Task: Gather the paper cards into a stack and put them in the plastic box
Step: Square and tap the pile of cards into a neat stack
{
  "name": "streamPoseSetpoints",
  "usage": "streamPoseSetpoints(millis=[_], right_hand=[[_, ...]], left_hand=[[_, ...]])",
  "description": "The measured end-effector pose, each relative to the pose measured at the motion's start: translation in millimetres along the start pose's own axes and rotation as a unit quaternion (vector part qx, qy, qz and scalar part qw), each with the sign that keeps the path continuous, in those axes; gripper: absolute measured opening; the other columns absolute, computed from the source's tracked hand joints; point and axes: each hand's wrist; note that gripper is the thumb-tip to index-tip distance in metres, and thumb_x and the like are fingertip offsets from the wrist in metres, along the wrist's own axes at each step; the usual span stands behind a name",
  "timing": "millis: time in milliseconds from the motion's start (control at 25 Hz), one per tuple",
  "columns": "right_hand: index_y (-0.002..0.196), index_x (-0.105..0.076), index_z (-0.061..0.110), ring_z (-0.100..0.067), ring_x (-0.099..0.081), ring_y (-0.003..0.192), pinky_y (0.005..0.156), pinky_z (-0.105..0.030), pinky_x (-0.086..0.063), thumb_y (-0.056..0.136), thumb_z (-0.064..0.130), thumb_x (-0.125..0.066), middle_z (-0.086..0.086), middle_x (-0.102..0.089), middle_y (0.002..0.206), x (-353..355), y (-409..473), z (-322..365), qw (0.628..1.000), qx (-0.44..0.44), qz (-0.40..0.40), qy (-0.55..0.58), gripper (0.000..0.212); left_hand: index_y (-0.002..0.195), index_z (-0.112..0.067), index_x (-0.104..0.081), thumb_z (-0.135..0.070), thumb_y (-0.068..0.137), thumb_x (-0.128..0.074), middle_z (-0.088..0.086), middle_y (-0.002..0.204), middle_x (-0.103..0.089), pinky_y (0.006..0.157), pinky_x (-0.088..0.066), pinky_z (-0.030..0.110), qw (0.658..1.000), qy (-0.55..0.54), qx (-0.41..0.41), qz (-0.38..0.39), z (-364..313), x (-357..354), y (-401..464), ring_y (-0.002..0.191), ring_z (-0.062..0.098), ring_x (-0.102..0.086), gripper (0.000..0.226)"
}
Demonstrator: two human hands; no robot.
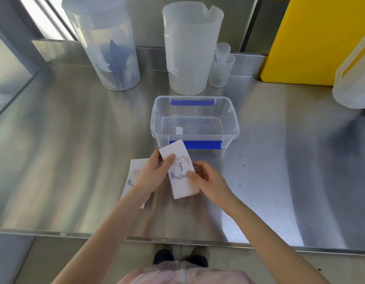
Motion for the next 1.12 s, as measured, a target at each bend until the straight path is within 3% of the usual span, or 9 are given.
streamPoseSetpoints(millis=[80,160,240,400,560,680,800,880,1120], right_hand=[[0.100,-0.052,0.022,-0.012,-0.060,0.086,0.073,-0.017,-0.052,0.085,0.027,-0.056,0.009,-0.059,0.090,-8,9,10,1.000,0.003,0.019,-0.011,0.016],[0.095,-0.052,0.020,-0.021,-0.061,0.090,0.082,-0.037,-0.054,0.083,0.028,-0.058,0.000,-0.061,0.094,-21,17,15,0.999,-0.014,0.043,-0.024,0.016],[0.085,-0.051,0.022,-0.023,-0.062,0.085,0.083,-0.044,-0.054,0.082,0.029,-0.059,-0.001,-0.062,0.089,-37,26,16,0.996,-0.039,0.073,-0.025,0.011],[0.073,-0.050,0.024,-0.021,-0.067,0.073,0.081,-0.041,-0.056,0.079,0.026,-0.059,0.001,-0.064,0.080,-67,43,13,0.989,-0.076,0.112,-0.058,0.011],[0.087,-0.052,0.016,-0.013,-0.065,0.064,0.052,-0.024,-0.054,0.078,0.025,-0.063,-0.005,-0.064,0.090,-86,47,8,0.984,-0.111,0.129,-0.061,0.017],[0.087,-0.048,0.018,-0.016,-0.060,0.082,0.062,-0.029,-0.054,0.075,0.033,-0.066,0.004,-0.058,0.083,-88,47,4,0.984,-0.113,0.107,-0.090,0.026],[0.106,-0.050,0.013,-0.019,-0.056,0.100,0.091,-0.039,-0.049,0.073,0.036,-0.068,-0.001,-0.057,0.101,-82,47,-1,0.980,-0.145,0.113,-0.081,0.044],[0.108,-0.054,0.014,-0.019,-0.056,0.105,0.093,-0.034,-0.048,0.078,0.029,-0.065,-0.007,-0.059,0.117,-80,44,-2,0.976,-0.156,0.152,-0.014,0.035],[0.115,-0.055,0.009,-0.024,-0.055,0.114,0.101,-0.036,-0.044,0.082,0.014,-0.062,-0.013,-0.058,0.124,-69,40,-9,0.969,-0.151,0.195,0.029,0.035]], left_hand=[[0.092,-0.018,-0.050,-0.021,0.088,-0.051,-0.006,0.085,-0.062,0.057,-0.048,0.007,0.999,0.019,-0.012,-0.026,-3,14,3,0.076,0.004,-0.059,0.005],[0.101,-0.016,-0.051,-0.021,0.087,-0.052,0.000,0.091,-0.063,0.070,-0.052,0.021,0.997,0.049,-0.025,-0.055,-2,28,6,0.081,0.014,-0.061,0.015],[0.114,-0.018,-0.051,-0.024,0.087,-0.052,0.003,0.097,-0.062,0.077,-0.048,0.034,0.990,0.117,-0.026,-0.075,2,41,9,0.085,0.022,-0.059,0.028],[0.128,-0.019,-0.046,-0.028,0.084,-0.055,0.001,0.102,-0.052,0.077,-0.041,0.028,0.960,0.251,-0.023,-0.118,18,62,12,0.082,0.021,-0.053,0.045],[0.127,-0.014,-0.047,-0.026,0.083,-0.059,0.011,0.119,-0.049,0.091,-0.039,0.031,0.946,0.301,-0.032,-0.113,38,71,10,0.107,0.028,-0.050,0.047],[0.127,-0.011,-0.045,-0.028,0.081,-0.062,0.015,0.129,-0.042,0.098,-0.035,0.034,0.951,0.285,0.000,-0.123,43,73,9,0.119,0.031,-0.044,0.053],[0.118,-0.005,-0.050,-0.043,0.081,-0.057,0.011,0.111,-0.055,0.073,-0.042,0.027,0.949,0.267,0.153,-0.069,37,77,13,0.104,0.028,-0.055,0.054],[0.100,-0.003,-0.058,-0.047,0.080,-0.056,0.007,0.090,-0.058,0.055,-0.038,0.022,0.948,0.253,0.195,-0.010,31,81,16,0.083,0.024,-0.058,0.048],[0.099,-0.004,-0.063,-0.033,0.080,-0.061,0.003,0.085,-0.068,0.050,-0.048,0.009,0.964,0.075,0.226,0.119,26,84,16,0.073,0.013,-0.064,0.034]])
Point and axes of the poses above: each hand's wrist, its own y-axis towards the middle knuckle, its own x-axis out of the back of the hand, z = x × y
